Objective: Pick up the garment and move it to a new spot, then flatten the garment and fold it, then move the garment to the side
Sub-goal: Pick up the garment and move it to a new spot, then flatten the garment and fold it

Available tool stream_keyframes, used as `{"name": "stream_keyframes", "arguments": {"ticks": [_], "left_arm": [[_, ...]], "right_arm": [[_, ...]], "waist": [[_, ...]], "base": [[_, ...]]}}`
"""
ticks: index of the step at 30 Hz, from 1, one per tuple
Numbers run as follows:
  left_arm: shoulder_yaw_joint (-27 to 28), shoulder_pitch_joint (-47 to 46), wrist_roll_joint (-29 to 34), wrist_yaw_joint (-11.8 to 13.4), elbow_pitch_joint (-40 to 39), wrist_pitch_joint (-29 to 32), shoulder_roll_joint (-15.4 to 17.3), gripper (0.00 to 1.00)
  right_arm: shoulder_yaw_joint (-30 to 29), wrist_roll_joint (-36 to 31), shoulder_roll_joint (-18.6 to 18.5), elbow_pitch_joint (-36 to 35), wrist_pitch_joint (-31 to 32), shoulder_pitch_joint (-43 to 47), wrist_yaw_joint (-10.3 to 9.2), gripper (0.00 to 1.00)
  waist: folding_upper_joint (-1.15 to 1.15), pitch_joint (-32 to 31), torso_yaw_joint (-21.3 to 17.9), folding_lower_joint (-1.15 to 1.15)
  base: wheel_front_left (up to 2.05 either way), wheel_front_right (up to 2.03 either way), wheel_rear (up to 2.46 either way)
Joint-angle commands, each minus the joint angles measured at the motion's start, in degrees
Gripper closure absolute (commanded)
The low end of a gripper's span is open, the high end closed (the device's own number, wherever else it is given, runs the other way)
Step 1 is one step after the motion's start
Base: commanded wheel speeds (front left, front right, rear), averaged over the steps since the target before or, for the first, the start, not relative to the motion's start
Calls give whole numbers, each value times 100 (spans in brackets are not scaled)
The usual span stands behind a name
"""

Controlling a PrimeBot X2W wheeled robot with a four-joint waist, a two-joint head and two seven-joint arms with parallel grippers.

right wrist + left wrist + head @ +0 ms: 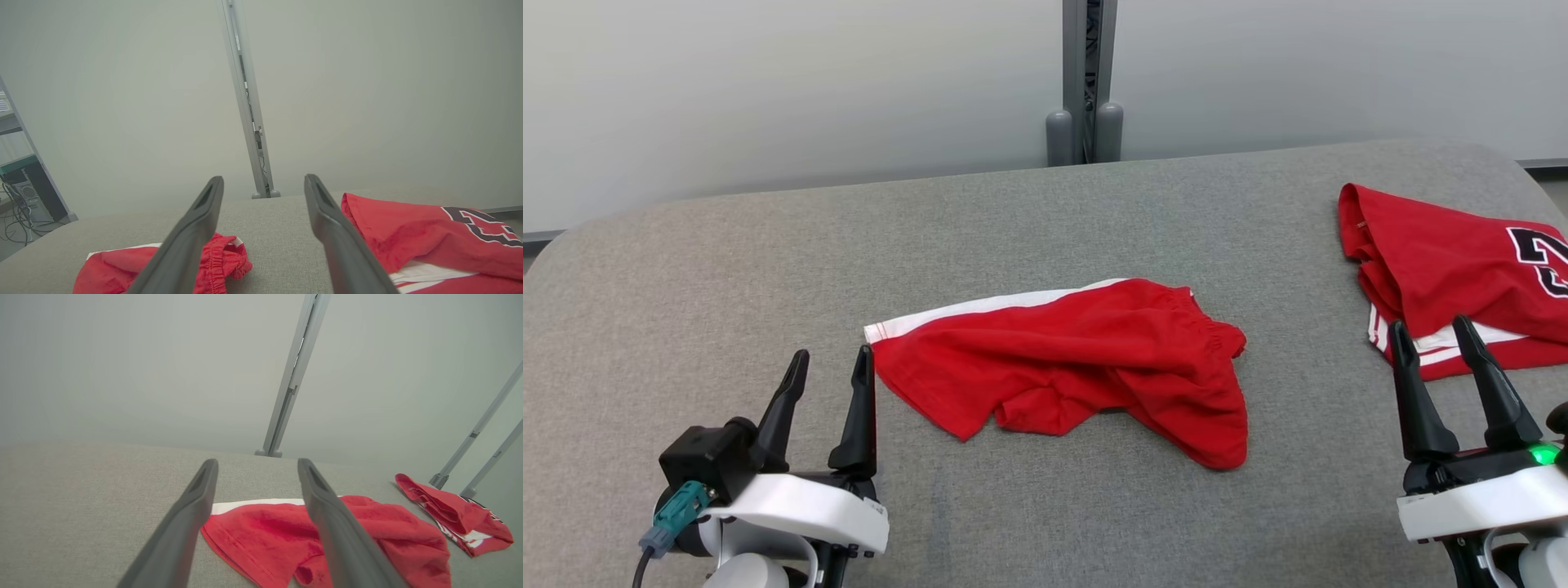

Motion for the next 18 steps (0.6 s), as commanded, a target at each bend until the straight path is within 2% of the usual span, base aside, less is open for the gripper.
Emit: {"name": "stream_keyframes", "arguments": {"ticks": [1,5,9,18], "left_arm": [[34,25,47,3,-16,-23,16,0],[40,49,70,-70,4,-24,-41,0],[19,52,63,-11,53,21,-55,0],[-14,-122,-39,-74,275,201,-11,0]], "right_arm": [[-22,12,-45,-19,-26,35,0,0],[27,10,-62,9,-26,28,1,0],[82,38,-96,36,-26,-20,1,0],[305,169,-251,154,-25,-216,0,0]], "waist": [[0,-2,20,0],[0,-9,56,0],[0,-9,63,0],[0,113,101,0]], "base": [[0,0,0],[0,0,0],[0,0,0],[0,0,0]]}}
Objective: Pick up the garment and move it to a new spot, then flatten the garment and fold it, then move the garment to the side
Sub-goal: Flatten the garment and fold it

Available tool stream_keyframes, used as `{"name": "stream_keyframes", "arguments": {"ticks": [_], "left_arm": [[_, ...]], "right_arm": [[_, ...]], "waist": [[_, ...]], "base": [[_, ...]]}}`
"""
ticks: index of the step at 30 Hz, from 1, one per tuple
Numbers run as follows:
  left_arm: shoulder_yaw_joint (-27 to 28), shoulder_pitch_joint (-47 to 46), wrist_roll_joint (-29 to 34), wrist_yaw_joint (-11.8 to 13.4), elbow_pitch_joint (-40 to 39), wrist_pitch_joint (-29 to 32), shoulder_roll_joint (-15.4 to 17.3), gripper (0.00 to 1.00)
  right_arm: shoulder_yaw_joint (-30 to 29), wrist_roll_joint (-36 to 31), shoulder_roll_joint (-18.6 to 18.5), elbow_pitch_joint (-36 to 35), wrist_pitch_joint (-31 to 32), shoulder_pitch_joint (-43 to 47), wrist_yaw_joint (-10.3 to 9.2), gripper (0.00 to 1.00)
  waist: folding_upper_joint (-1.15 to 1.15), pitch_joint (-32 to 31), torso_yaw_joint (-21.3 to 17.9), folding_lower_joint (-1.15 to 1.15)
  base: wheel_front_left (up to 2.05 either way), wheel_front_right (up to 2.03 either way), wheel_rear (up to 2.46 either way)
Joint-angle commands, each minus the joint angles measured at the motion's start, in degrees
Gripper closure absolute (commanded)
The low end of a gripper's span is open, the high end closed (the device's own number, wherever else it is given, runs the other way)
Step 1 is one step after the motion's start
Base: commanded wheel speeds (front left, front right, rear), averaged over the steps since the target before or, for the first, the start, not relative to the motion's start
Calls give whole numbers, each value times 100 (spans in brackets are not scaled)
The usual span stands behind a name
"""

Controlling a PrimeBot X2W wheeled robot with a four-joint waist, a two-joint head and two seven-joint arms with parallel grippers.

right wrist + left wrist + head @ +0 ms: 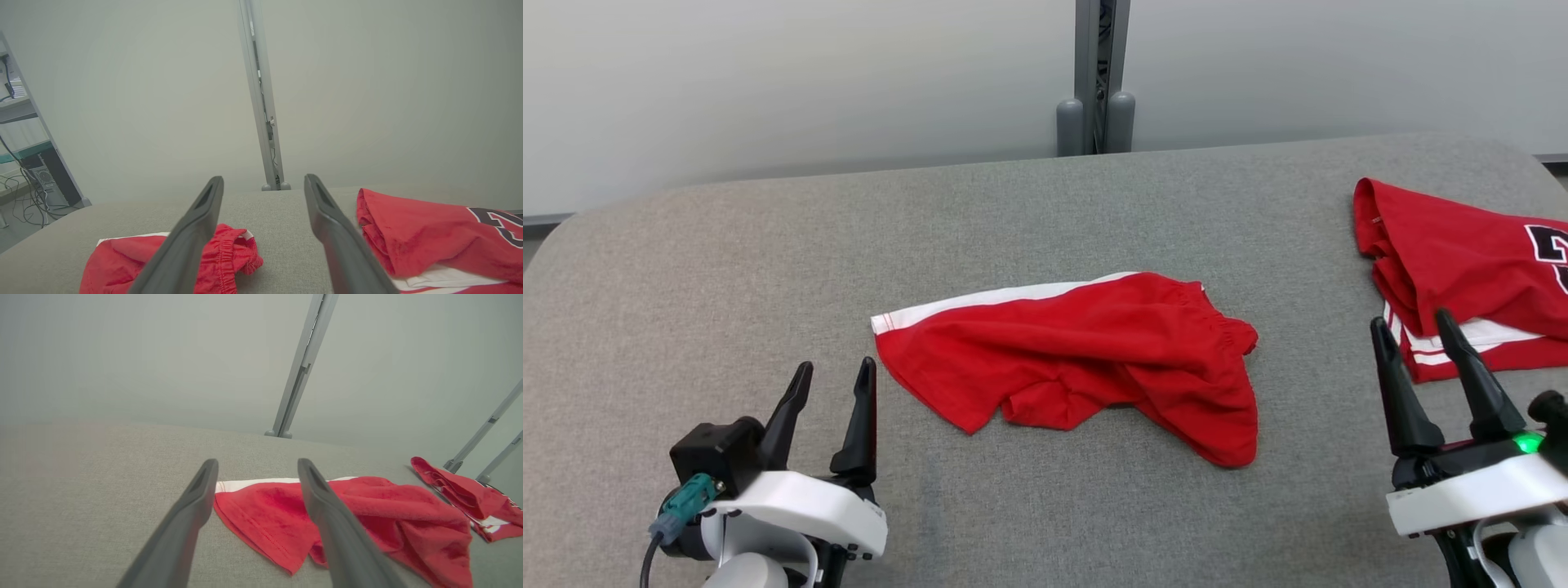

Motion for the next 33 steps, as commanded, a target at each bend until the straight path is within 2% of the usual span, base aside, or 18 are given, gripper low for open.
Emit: {"name": "stream_keyframes", "arguments": {"ticks": [1,10,20,33], "left_arm": [[14,-133,-43,-46,61,11,34,0],[-59,-465,-94,-248,512,157,2,0],[-154,-1125,-141,-633,1183,335,-55,0],[-381,-1916,-133,-1085,2215,466,-349,0]], "right_arm": [[61,77,-60,46,-26,-93,1,0],[661,986,-260,648,106,-818,1,0],[1270,1891,-510,1481,549,-1904,1,0],[2231,2917,-533,2515,1300,-3086,1,0]], "waist": [[0,39,8,0],[0,279,55,0],[0,488,168,0],[0,849,255,0]], "base": [[0,0,0],[0,0,0],[0,0,0],[0,0,0]]}}
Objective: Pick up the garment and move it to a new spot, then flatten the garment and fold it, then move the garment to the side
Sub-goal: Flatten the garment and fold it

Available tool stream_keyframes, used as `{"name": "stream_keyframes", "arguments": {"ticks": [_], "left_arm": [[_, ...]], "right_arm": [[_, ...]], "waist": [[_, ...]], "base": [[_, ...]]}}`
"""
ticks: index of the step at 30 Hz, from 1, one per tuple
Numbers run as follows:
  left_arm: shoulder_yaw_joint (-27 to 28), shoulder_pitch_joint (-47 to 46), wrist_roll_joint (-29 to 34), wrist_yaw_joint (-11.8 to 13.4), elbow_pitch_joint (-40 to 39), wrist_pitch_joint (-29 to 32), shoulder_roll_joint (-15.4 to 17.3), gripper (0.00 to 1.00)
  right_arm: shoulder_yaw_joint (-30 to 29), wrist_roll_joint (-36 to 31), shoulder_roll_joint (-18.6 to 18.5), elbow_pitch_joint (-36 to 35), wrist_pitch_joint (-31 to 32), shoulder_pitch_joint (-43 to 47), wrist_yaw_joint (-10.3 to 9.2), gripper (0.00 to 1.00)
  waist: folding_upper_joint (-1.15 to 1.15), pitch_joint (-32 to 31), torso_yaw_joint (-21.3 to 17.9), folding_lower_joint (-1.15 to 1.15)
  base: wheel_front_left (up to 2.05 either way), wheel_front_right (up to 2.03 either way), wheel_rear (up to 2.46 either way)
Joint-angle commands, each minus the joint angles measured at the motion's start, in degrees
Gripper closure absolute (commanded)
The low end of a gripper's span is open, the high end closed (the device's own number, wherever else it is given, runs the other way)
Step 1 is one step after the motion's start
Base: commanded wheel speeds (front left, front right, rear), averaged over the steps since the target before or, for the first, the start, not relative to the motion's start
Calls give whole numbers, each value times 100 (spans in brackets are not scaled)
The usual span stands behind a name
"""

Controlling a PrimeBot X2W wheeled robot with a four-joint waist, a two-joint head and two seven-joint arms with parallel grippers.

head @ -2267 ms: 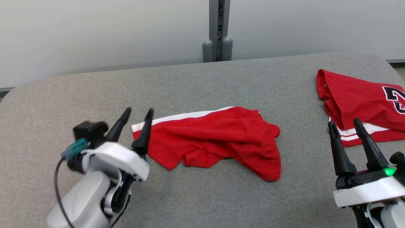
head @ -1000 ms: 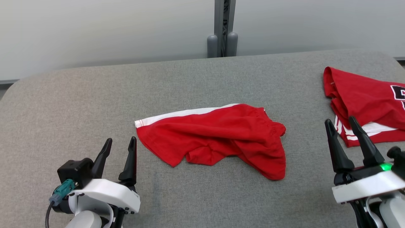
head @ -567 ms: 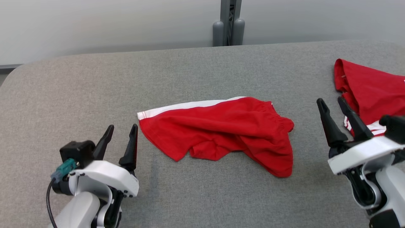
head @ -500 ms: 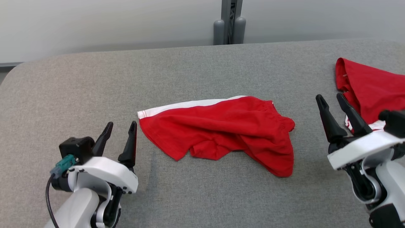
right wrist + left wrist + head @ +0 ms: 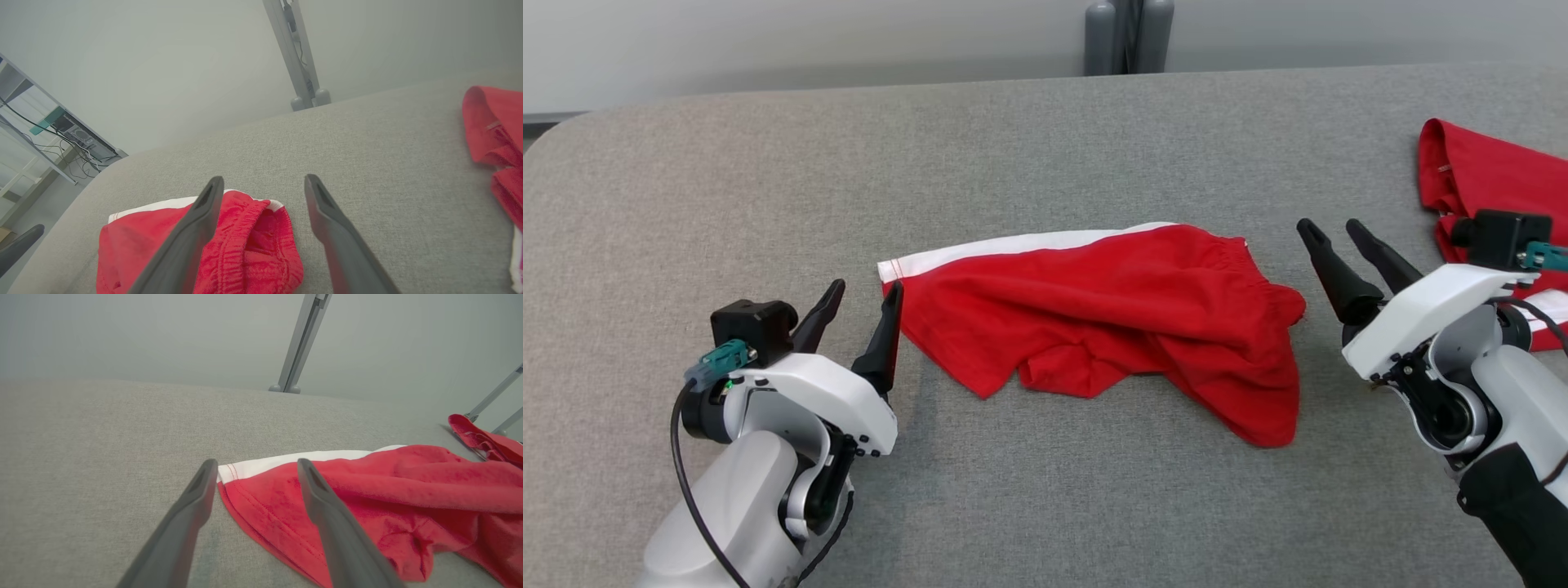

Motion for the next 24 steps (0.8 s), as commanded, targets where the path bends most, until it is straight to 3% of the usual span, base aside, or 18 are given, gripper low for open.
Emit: {"name": "stream_keyframes", "arguments": {"ticks": [1,14,24], "left_arm": [[-2,-126,2,-63,99,-24,-3,0],[-29,-1047,-277,-576,1256,247,-450,0],[-68,-1873,-493,-1004,2575,544,-849,0]], "right_arm": [[99,128,-16,167,130,-161,2,0],[519,1159,4,1073,1069,-1128,2,0],[850,1575,-42,1272,1817,-1578,2,0]], "waist": [[0,40,42,0],[0,541,308,0],[0,802,335,0]], "base": [[0,0,0],[0,0,0],[0,0,0]]}}
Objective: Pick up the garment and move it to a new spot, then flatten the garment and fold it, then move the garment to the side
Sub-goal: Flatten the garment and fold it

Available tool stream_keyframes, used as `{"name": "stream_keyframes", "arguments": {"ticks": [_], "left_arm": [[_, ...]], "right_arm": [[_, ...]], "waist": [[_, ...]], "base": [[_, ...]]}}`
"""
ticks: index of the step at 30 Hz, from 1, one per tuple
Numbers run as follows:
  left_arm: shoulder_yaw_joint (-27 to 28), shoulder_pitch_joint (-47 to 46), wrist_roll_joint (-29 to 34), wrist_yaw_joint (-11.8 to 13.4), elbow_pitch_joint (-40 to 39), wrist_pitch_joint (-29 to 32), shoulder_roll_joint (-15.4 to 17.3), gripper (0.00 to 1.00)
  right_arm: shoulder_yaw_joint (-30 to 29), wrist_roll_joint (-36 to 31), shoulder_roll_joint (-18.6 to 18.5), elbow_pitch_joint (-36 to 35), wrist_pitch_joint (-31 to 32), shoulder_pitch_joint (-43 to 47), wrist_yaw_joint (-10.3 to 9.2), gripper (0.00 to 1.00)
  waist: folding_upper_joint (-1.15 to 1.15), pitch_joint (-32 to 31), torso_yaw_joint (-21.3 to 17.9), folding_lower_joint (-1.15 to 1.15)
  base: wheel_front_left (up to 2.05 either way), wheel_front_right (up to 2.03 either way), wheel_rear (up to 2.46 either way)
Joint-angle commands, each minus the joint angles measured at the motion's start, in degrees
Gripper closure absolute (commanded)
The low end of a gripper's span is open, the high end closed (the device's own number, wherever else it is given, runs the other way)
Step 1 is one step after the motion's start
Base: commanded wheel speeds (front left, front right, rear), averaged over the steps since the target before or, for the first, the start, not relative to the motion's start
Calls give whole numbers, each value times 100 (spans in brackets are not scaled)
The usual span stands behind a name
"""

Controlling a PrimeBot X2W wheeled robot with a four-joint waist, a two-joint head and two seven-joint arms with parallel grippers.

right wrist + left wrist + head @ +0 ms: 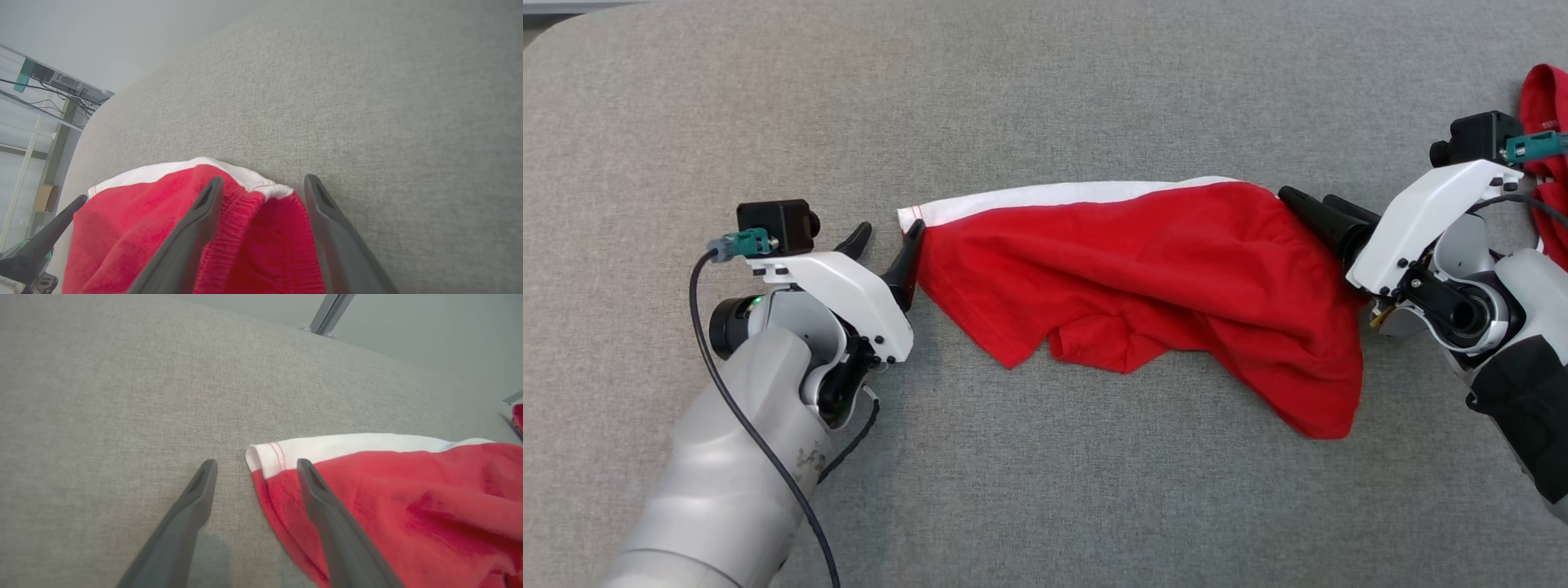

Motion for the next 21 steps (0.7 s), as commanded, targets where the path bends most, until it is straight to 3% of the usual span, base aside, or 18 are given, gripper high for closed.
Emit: {"name": "stream_keyframes", "arguments": {"ticks": [1,6,12,14,15,16,17,18,19,21], "left_arm": [[24,-137,-51,-50,99,18,11,0],[-32,-331,-175,-223,504,111,-103,0],[-149,-483,-285,-307,766,148,-209,0],[-179,-525,-324,-309,817,138,-224,0],[-200,-549,-338,-313,841,142,-232,8],[-224,-560,-366,-316,848,140,-242,38],[-252,-556,-386,-319,828,137,-253,54],[-284,-543,-418,-319,801,137,-255,83],[-314,-537,-448,-320,776,131,-248,100],[-368,-532,-497,-312,711,79,-200,100]], "right_arm": [[22,46,-50,-20,31,-59,2,0],[139,157,-66,-74,52,-114,2,11],[291,270,-89,-142,-18,-180,2,13],[332,323,-86,-184,-59,-188,2,50],[355,335,-89,-196,-71,-192,2,56],[383,345,-91,-206,-79,-196,2,64],[411,372,-92,-211,-94,-197,2,76],[441,382,-98,-219,-110,-199,2,90],[465,399,-98,-237,-131,-201,2,100],[498,428,-109,-263,-190,-198,2,100]], "waist": [[0,7,-14,0],[0,42,-66,0],[0,115,-84,0],[0,131,-86,0],[0,135,-85,0],[0,138,-86,0],[0,139,-85,0],[0,138,-83,0],[0,134,-83,0],[0,123,-83,0]], "base": [[0,0,0],[0,0,0],[0,0,0],[0,0,0],[0,0,0],[0,0,0],[0,0,0],[0,0,0],[0,0,0],[0,0,0]]}}
